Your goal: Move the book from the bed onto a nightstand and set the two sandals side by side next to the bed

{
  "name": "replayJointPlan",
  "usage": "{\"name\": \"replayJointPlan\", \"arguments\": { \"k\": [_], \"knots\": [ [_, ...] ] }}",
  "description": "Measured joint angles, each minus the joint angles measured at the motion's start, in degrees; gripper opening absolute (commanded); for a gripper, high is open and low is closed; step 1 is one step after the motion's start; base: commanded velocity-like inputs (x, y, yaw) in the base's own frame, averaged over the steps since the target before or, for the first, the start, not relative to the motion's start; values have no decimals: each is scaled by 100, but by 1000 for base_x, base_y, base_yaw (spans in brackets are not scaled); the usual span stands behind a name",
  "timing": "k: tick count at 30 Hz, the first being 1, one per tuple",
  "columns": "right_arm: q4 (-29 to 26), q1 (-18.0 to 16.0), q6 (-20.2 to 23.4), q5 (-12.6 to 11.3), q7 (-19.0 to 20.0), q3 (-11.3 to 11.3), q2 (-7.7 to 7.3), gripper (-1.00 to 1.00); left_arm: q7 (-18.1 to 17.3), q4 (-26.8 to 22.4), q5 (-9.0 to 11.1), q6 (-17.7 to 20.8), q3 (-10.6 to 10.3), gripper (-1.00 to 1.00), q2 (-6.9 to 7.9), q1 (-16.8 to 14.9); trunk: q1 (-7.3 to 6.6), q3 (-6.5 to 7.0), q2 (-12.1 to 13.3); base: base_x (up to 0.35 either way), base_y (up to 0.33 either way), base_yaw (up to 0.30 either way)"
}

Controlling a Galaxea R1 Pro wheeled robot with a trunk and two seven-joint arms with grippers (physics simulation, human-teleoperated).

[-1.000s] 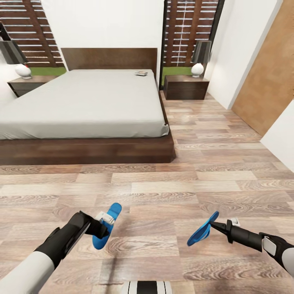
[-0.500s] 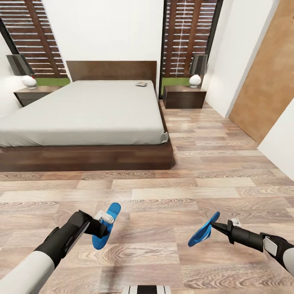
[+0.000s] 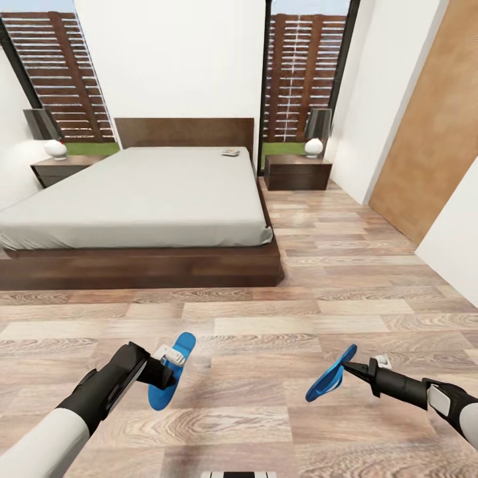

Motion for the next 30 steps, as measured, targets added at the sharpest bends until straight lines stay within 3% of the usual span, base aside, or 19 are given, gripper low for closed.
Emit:
{"name": "replayJointPlan", "arguments": {
  "k": [20,30],
  "knots": [
    [-1,22,16,19,-512,7,9,-100,7,-1,0,47,1,-100,-20,0,-52,443,27,0,0,0],
    [-1,108,2,14,-535,15,22,-100,8,-3,-1,6,-2,-100,-20,1,-51,444,27,0,0,0]
  ]
}}
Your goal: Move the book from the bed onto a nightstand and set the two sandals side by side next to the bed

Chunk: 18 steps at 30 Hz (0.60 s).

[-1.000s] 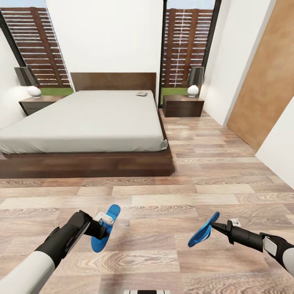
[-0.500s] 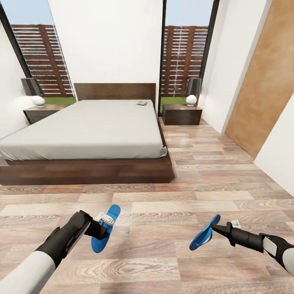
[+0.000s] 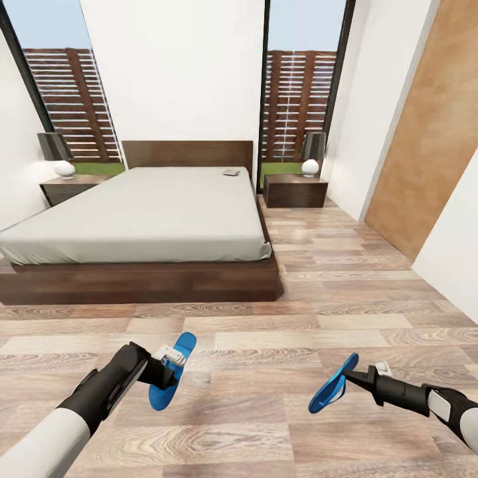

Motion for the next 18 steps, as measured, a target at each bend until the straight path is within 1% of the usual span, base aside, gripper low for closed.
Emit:
{"name": "replayJointPlan", "arguments": {
  "k": [18],
  "knots": [
    [0,48,-8,2,-5,8,30,-100,0,-71,-7,28,-4,-100,0,0,0,0,0,0,0,0]
  ]
}}
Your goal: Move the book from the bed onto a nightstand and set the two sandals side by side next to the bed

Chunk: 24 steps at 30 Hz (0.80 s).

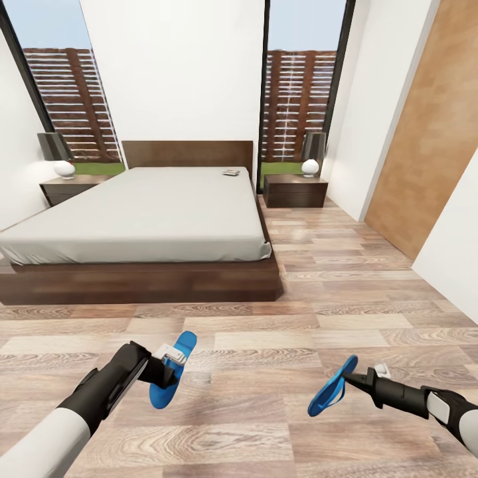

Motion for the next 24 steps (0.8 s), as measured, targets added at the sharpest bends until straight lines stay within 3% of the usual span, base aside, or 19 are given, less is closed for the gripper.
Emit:
{"name": "replayJointPlan", "arguments": {
  "k": [14,24],
  "knots": [
    [1,49,-5,-28,6,-14,7,-100,0,-17,5,10,2,-100,-26,0,0,0,0,6,-6,0],
    [1,53,7,-39,19,-24,-33,-100,0,-14,0,8,3,-100,-108,0,-2,0,0,116,-118,0]
  ]
}}
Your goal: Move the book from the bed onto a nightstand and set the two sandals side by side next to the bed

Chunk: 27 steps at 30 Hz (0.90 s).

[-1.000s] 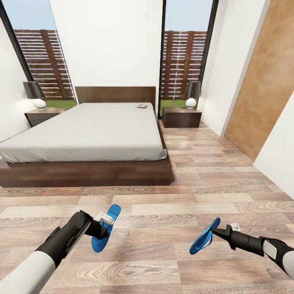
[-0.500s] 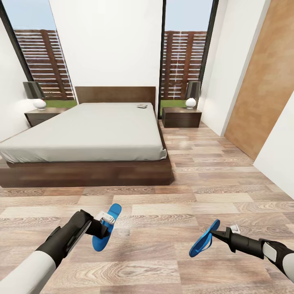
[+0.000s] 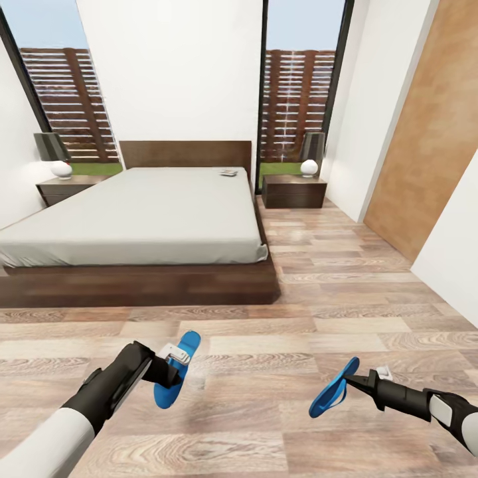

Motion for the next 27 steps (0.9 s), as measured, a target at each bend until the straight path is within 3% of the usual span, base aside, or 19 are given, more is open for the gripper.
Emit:
{"name": "replayJointPlan", "arguments": {
  "k": [10,27],
  "knots": [
    [1,1,-288,27,-36,11,2,-100,0,0,-3,-1,0,-100,-15,0,0,0,0,161,-173,0],
    [1,1,-326,31,-148,19,13,-100,0,0,-3,-1,0,-100,-21,0,0,0,0,167,-180,0]
  ]
}}
